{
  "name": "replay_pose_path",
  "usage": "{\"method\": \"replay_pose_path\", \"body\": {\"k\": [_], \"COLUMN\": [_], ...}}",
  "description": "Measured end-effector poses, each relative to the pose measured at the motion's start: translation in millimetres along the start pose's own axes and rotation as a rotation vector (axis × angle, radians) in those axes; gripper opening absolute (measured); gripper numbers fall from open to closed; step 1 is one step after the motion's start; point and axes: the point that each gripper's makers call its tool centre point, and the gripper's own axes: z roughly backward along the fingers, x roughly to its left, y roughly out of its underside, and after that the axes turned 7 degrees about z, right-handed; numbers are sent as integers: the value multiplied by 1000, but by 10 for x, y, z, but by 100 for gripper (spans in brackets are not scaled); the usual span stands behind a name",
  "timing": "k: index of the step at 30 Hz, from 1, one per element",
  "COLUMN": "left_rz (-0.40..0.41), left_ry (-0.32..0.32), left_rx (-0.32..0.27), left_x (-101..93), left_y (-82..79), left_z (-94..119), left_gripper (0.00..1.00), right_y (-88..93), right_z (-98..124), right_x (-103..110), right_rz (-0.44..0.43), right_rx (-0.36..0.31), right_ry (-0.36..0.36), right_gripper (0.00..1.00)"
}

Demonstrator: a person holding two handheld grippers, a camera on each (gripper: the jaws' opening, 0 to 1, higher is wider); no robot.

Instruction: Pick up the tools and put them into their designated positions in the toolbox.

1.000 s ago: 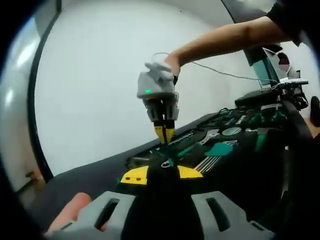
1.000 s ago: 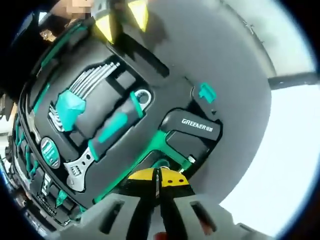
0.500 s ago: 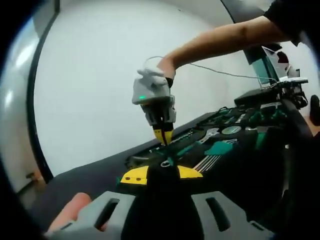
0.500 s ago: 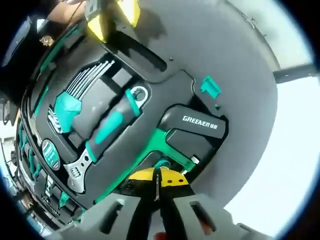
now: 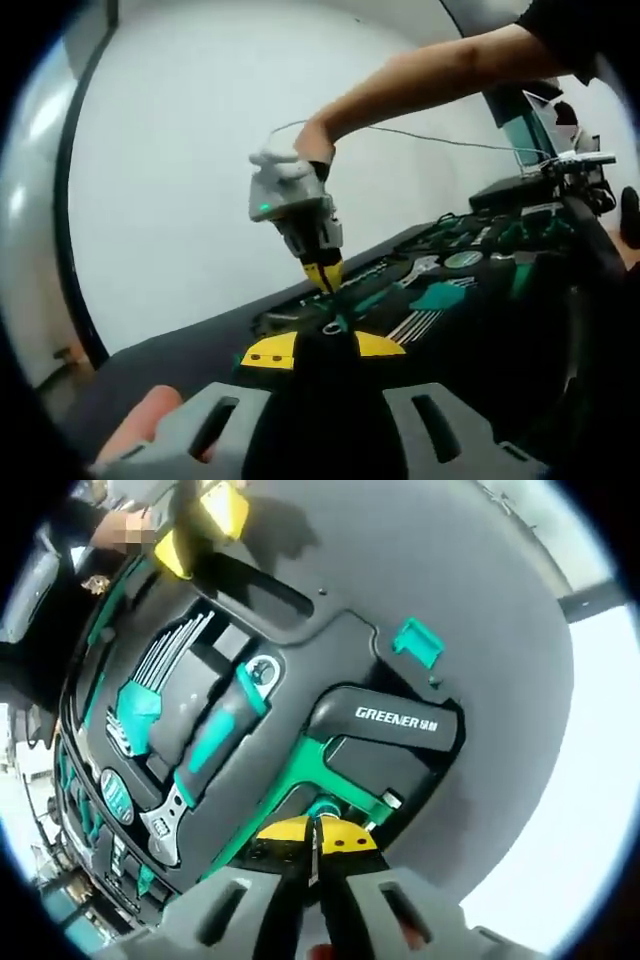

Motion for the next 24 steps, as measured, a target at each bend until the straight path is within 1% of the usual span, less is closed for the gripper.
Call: {"method": "replay_pose_path", "body": {"k": [1,2,3,4,5,6,7,8,9,10,11,12,13,16,19,20,23,24], "left_rz": [-7,16,16,16,37,34,36,38,53,55,58,68,64,59,62,63,63,61], "left_ry": [2,4,5,6,9,8,10,8,6,5,5,7,7,7,8,7,6,6], "left_rx": [1,9,11,14,22,20,26,22,23,21,20,23,26,38,37,37,36,36], "left_x": [-75,-101,-66,-77,-50,-45,-69,-86,-92,-60,-60,-32,-16,-28,-14,-15,-20,-49], "left_y": [-21,1,18,21,59,56,59,45,48,52,50,71,81,105,106,105,100,89], "left_z": [10,13,6,13,5,10,10,7,13,9,16,6,3,-13,-16,-16,-13,-13], "left_gripper": [15,15,15,15,15,15,15,15,15,15,15,15,15,15,15,15,15,15], "right_y": [-5,-8,-10,-10,-13,-19,-14,-7,-29,-75,-98,-87,-32,53,47,77,101,88], "right_z": [-14,-14,-12,-12,-7,-3,17,52,129,192,276,306,310,224,158,131,69,87], "right_x": [-2,1,14,23,23,25,29,81,82,53,-65,-117,-184,-143,-201,-191,-198,-246], "right_rz": [-5,-8,-14,-13,-19,-25,-8,-6,-34,-63,-108,-135,-144,-109,-98,-82,-72,-67], "right_rx": [-1,1,4,4,-10,-24,-25,-22,-43,-78,-118,-120,-103,-41,-41,-26,-18,-30], "right_ry": [-6,-6,1,14,46,75,98,87,105,131,169,193,197,167,164,162,158,177], "right_gripper": [0,0,0,0,1,1,1,2,2,2,2,1,1,1,0,0,0,0]}}
